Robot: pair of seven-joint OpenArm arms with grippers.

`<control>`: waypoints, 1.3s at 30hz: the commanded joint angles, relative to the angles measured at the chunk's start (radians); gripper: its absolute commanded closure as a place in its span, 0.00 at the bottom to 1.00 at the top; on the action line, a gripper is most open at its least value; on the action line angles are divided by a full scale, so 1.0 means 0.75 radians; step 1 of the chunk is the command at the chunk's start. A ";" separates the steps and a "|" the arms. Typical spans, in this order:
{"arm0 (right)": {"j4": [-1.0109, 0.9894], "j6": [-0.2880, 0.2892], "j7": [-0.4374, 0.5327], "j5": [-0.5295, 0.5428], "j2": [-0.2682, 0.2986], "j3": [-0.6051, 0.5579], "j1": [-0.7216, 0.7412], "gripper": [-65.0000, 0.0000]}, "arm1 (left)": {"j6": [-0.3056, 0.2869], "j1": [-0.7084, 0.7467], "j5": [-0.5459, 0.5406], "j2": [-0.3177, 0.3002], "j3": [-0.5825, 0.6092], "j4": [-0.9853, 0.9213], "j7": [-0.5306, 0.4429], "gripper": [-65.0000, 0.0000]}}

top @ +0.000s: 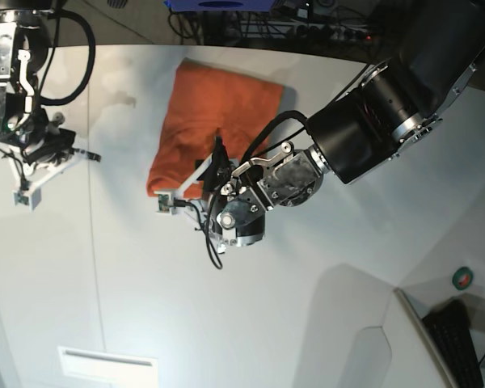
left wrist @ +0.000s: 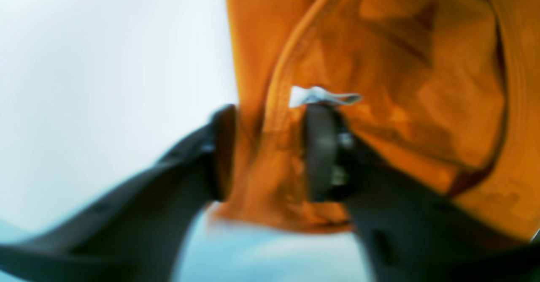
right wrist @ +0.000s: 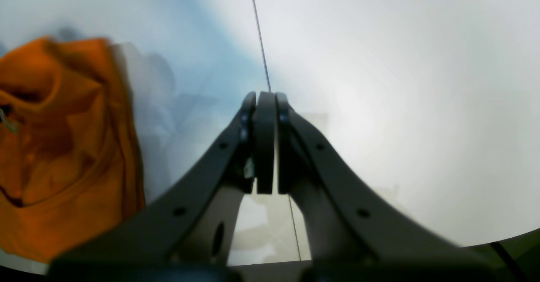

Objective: Layout the t-shirt on the table in an organized manner, then fold the t-shirt properly
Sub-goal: 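Drag and rotate the folded shirt with the left gripper to square it, then release the shirt and lift the left gripper away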

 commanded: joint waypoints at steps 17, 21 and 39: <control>0.020 0.004 0.019 0.001 0.012 -0.002 0.006 1.00 | 0.001 0.024 -0.004 -0.067 -0.448 0.281 0.133 0.73; 0.020 0.004 0.017 0.001 0.012 0.002 0.000 1.00 | 0.005 0.122 0.011 -0.153 -0.462 0.401 0.250 1.00; 0.026 0.004 0.013 0.001 0.010 0.004 -0.015 1.00 | 0.007 0.621 0.011 -0.401 -0.460 0.624 0.285 1.00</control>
